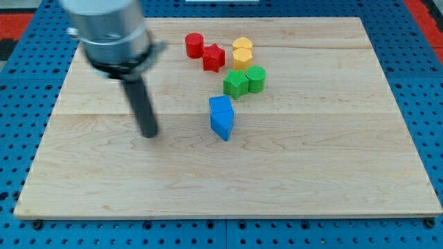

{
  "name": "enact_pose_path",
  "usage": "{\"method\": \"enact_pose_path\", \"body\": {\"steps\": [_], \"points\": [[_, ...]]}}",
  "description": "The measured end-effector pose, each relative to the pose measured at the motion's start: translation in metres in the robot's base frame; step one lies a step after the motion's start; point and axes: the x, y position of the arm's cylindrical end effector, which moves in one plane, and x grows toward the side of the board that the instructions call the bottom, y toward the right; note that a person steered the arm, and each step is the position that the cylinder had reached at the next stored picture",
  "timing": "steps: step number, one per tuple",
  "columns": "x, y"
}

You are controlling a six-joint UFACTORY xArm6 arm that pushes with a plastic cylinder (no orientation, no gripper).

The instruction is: Move the blue cube below the red circle

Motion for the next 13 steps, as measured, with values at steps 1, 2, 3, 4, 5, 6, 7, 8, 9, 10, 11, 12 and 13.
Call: {"method": "enact_pose_path", "body": {"steps": [1,2,3,4,5,6,7,8,9,10,11,12,13], "points": [[0.002,0.077],[0.024,0.079],[0.037,0.142],[0.022,0.159],[-0.008,0.082],[-0.028,0.051],[-0.024,0.055],[-0.033,0.08],[-0.064,0.086],[-0.095,0.0],[-0.095,-0.024],[-0.092,-0.051],[-0.121,-0.058]]}}
